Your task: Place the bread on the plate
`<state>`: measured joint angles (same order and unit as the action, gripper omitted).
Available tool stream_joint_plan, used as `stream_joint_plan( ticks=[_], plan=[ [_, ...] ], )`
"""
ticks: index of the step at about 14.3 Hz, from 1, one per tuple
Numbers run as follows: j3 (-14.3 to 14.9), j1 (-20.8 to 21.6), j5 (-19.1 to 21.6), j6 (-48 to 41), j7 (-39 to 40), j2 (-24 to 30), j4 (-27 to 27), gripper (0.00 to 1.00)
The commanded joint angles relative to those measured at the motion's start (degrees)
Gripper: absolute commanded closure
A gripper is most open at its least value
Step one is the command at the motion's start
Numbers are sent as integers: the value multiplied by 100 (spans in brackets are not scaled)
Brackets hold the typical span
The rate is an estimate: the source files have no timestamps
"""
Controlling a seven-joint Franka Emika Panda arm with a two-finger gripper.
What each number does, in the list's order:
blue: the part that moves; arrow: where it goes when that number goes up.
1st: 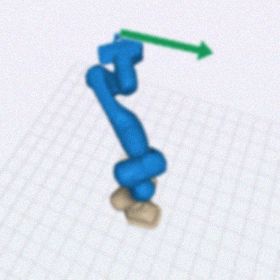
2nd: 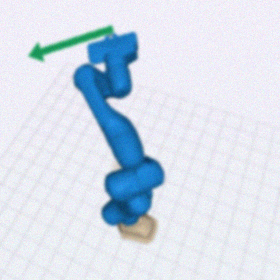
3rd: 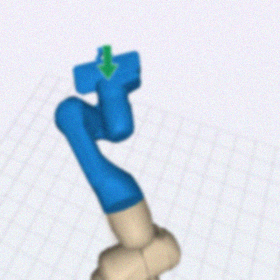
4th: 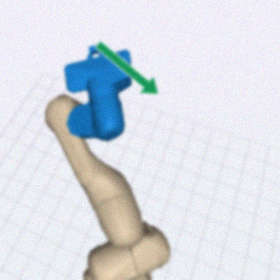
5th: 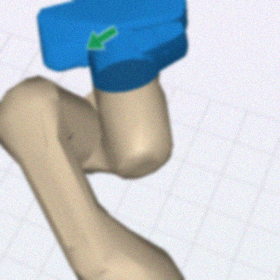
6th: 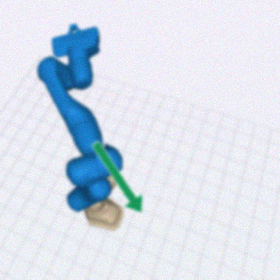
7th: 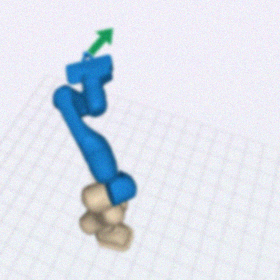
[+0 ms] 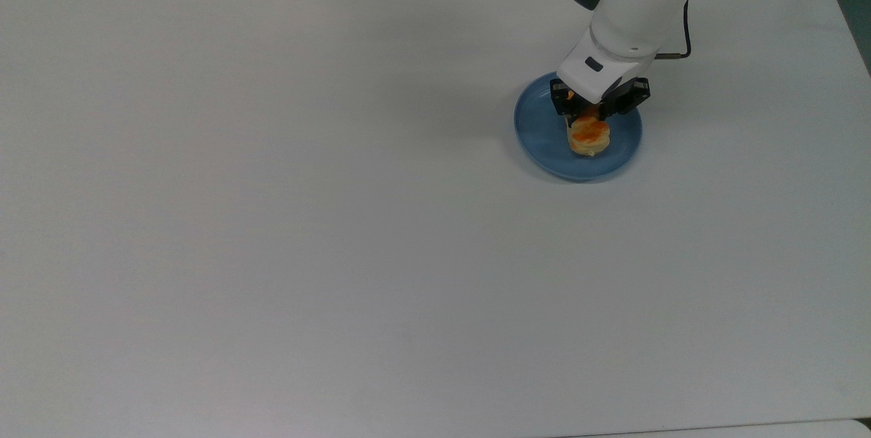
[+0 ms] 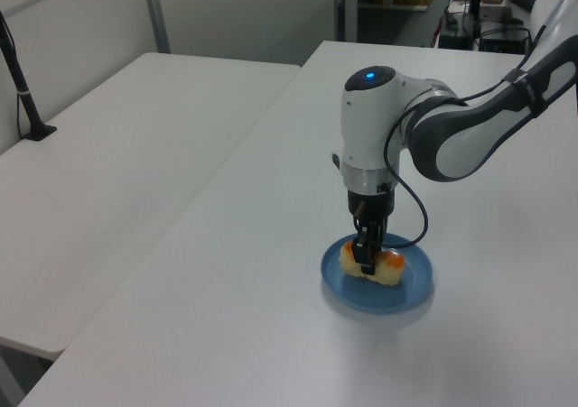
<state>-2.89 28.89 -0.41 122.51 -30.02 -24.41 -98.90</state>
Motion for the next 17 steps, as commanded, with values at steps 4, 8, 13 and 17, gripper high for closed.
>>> stream_joint_plan(
  ticks=[4, 8, 13, 17],
  plan=[
    [-10, 20, -108, 212, -48, -64, 99, 0],
    [-10, 3, -134, 99, -48, 67, 300, 0],
    [87, -435, -293, -620, 495, 690, 388, 0],
    [96, -1173, -293, -1709, 1662, 1454, 389, 0]
  ],
)
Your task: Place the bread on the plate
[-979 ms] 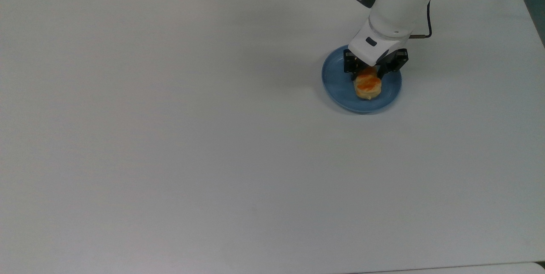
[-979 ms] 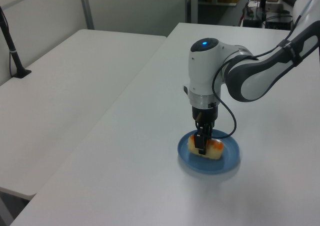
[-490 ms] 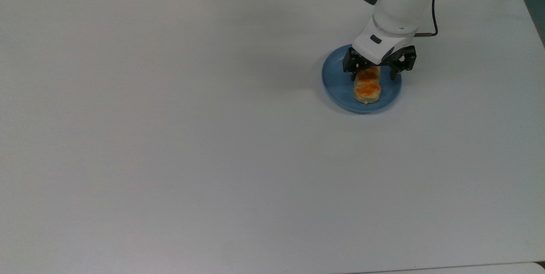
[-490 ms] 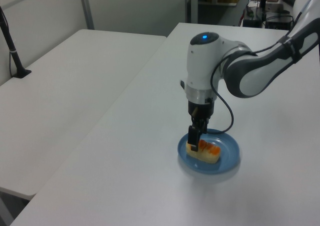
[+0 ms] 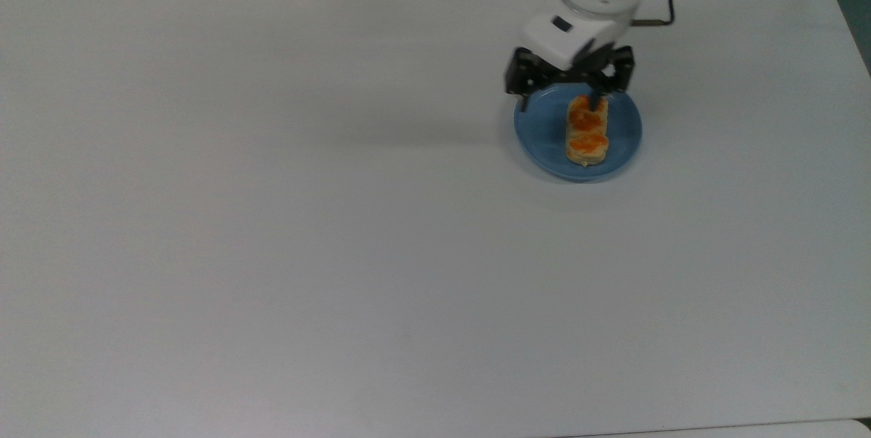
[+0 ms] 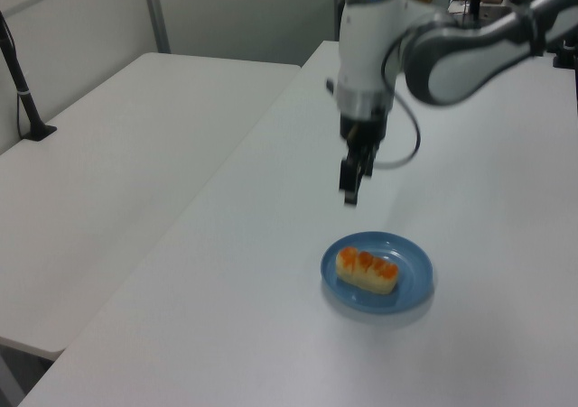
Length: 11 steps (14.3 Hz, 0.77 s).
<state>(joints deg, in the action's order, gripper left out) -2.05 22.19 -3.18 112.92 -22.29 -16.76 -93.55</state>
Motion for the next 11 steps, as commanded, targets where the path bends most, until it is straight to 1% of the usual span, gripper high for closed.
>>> stream_joint_plan(
  ticks=[1, 4, 5, 6, 9, 11],
  plan=[
    [12, -853, -8, -1215, 1459, 978, -146, 0],
    [12, -1434, 10, -2000, 2253, 1446, -137, 0],
    [12, -1689, 19, -2245, 2612, 1665, -146, 0],
    [12, -1822, 36, -2387, 2798, 1797, -146, 0],
    [21, -2130, 45, -2468, 2888, 2071, -146, 0],
    [56, -2183, 45, -2459, 2888, 2097, -137, 0]
  ],
)
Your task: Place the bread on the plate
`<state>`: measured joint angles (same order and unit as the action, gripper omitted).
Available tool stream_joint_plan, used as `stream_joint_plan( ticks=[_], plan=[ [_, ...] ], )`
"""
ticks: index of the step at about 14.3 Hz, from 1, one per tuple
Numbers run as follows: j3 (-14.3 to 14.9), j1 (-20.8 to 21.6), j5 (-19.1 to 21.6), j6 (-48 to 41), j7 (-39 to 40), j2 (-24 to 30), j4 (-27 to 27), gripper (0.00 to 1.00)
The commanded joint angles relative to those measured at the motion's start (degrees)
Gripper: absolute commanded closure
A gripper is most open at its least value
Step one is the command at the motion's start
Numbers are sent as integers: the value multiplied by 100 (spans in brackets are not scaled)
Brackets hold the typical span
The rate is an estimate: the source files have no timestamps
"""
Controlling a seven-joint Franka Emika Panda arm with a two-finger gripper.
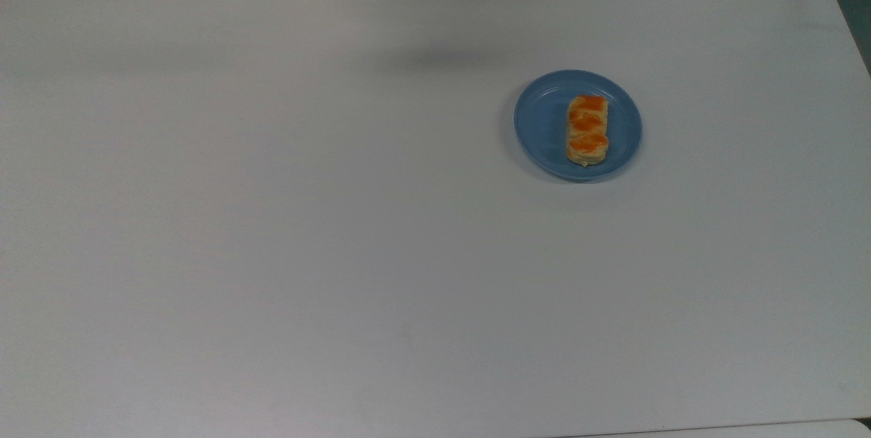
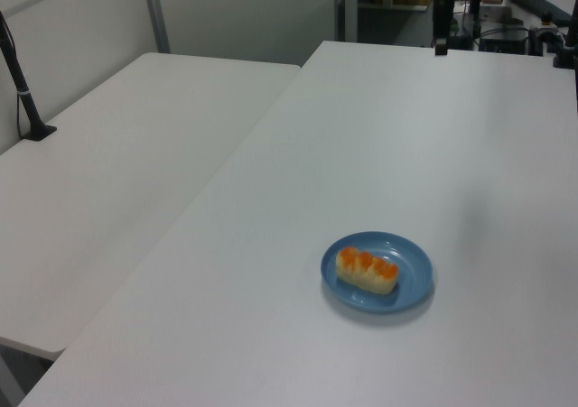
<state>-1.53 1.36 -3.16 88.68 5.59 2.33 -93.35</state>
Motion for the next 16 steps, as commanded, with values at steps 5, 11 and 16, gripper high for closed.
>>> stream_joint_plan(
  ticks=[5, 11, 16],
  plan=[
    [65, -84, 44, -9, 91, 189, -157, 0],
    [57, -84, 44, 17, 30, 180, -166, 0],
    [65, -84, 44, 17, 38, 180, -166, 0]
  ],
)
